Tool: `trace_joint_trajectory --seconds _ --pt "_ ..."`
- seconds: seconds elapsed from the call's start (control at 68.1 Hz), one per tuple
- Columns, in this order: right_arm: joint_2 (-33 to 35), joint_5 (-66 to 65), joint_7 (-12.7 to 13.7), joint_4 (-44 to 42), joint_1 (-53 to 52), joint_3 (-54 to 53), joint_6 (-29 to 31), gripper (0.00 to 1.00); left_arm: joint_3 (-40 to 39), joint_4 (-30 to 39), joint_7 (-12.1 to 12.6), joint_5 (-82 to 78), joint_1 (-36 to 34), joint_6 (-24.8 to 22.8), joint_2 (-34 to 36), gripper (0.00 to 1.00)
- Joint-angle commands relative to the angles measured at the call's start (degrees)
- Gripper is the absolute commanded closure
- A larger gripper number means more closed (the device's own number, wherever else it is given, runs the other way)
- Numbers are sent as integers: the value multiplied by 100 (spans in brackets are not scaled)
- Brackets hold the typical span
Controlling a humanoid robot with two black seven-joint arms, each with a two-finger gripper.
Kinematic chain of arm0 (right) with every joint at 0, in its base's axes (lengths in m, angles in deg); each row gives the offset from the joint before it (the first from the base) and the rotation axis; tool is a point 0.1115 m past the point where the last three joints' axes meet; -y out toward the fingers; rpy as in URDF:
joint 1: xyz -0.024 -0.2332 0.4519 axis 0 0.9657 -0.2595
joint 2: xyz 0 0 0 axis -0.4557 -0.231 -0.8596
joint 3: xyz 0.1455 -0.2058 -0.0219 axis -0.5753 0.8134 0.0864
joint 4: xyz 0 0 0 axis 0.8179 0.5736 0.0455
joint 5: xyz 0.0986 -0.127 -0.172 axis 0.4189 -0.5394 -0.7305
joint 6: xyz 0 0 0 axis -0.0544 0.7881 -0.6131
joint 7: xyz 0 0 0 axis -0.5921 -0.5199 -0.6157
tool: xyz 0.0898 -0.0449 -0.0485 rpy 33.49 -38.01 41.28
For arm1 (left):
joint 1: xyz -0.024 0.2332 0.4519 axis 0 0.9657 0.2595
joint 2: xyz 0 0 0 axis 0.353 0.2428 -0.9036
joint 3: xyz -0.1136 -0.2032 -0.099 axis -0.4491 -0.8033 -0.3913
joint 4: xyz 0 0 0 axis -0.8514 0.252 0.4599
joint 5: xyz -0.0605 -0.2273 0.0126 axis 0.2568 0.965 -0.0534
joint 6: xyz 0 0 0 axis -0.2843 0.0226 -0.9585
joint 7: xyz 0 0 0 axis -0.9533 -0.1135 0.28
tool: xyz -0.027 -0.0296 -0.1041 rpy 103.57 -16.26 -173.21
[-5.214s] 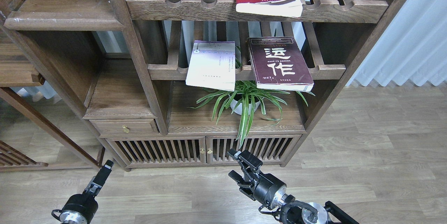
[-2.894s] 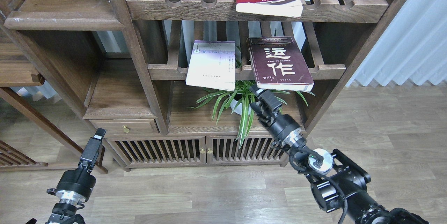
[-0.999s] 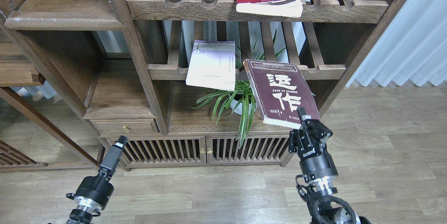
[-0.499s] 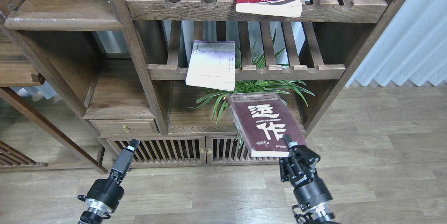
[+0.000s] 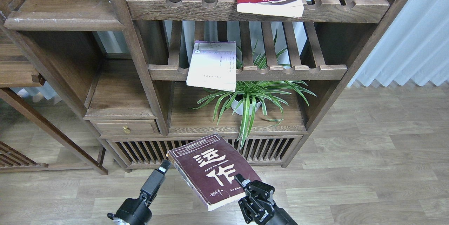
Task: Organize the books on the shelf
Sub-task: 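Pull the maroon book down and grip it with both grippers, then carry the maroon book with the left gripper up to the high shelf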
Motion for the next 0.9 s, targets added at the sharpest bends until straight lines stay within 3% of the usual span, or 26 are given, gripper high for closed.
trace_joint_trajectory --seconds 0.0,0.073,0.191,0.22,0.25,0.353,0.47,0.558,0.602,0.617,0.749,0.881 --pt "-10 -4 15 -1 0 161 1 93 18 -8 -11 41 -8 0 -64 2" --pt "-19 -4 24 -1 0 231 1 93 26 -8 -37 85 1 0 -126 12" --pt "-54 -30 24 -1 17 319 1 93 281 -52 -195 137 1 0 -152 43" --pt "-63 -30 15 -1 17 328 1 93 316 -52 -231 146 -7 0 -152 46" --pt "-63 -22 15 -1 26 337 1 93 369 -61 -362 173 -16 0 -187 60" --pt "-63 -30 15 -1 26 337 1 92 378 -70 -617 181 -16 0 -188 89" --pt "-63 -22 6 -1 17 328 1 91 387 -61 -661 181 -78 0 -188 92" --pt "-45 -22 -2 -1 0 319 1 83 378 -52 -644 173 -113 0 -161 93" --pt "-45 -39 -29 -1 -9 328 1 70 334 -35 -635 181 -113 0 -126 93" --pt "-36 -57 -37 -1 -26 328 1 56 299 -26 -626 181 -113 0 -109 93" --pt "-19 -285 -46 -18 -298 310 1 2 62 -8 -617 190 -104 0 58 94" --pt "95 -338 -46 -80 -519 240 1 0 -263 1 -600 181 -95 0 164 94"
